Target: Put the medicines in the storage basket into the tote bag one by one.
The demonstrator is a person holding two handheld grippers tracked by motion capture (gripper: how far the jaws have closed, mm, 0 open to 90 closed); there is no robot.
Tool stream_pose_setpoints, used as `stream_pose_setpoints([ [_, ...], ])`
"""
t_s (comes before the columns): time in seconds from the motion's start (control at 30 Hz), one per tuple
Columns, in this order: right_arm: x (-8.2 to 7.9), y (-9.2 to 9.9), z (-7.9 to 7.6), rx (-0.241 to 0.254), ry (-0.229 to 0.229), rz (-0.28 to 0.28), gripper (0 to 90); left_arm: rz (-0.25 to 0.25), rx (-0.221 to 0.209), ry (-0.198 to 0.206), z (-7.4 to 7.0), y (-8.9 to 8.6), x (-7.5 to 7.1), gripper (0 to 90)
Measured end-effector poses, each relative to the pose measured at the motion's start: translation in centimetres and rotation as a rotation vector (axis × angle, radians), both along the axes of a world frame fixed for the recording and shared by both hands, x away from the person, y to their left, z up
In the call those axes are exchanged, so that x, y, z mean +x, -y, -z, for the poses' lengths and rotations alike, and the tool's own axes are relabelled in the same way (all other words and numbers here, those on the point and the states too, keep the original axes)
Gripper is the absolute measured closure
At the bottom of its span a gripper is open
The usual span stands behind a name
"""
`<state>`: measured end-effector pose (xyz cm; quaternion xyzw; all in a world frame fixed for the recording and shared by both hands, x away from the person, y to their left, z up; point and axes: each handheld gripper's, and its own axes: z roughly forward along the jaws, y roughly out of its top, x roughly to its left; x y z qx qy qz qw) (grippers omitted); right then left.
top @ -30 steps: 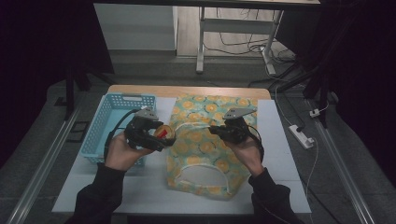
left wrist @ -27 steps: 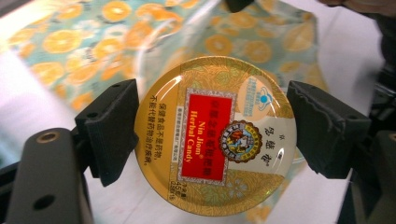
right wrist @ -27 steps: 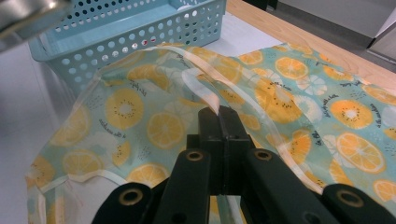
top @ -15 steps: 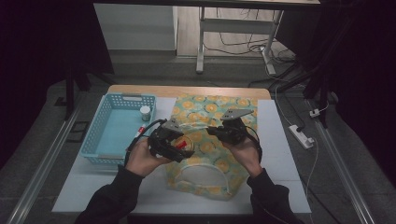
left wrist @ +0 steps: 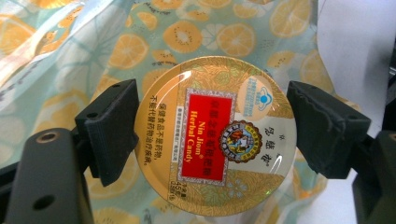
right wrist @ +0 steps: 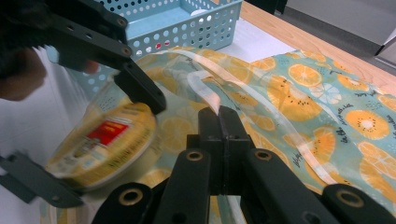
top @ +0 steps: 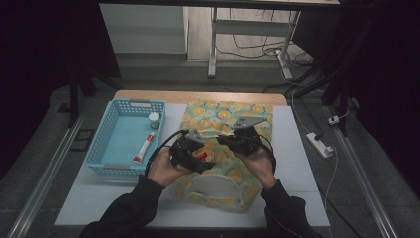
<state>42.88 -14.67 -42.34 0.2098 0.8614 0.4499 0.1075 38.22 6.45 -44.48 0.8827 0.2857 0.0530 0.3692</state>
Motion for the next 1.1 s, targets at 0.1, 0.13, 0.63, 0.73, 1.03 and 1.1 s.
stream_pose_setpoints([
  [0.1, 0.0, 0.0, 0.1, -0.004, -0.001, -0.002, 90.0, -0.010, -0.006, -0.007, 0.4, 0.4, 0.5, 20.7],
  [0.13, 0.0, -0.1, 0.1, -0.003, 0.001, -0.001, 90.0, -0.010, -0.006, -0.009, 0.5, 0.6, 0.7, 20.7],
  [0.63, -0.2, -0.3, 0.3, -0.009, -0.001, -0.008, 90.0, -0.076, -0.009, -0.007, 1.8, 2.5, 3.9, 20.7],
  [0.73, -0.1, -0.4, 0.6, -0.020, -0.001, -0.006, 90.0, -0.108, -0.008, -0.003, 2.4, 2.7, 4.6, 20.7],
  [1.03, 0.3, -0.5, 1.2, -0.032, -0.002, -0.003, 90.0, -0.152, 0.027, 0.002, 4.4, 2.9, 6.0, 20.7],
  [1.1, 0.3, -0.5, 1.2, -0.033, -0.003, -0.001, 90.0, -0.159, 0.034, 0.007, 4.8, 3.0, 6.3, 20.6],
])
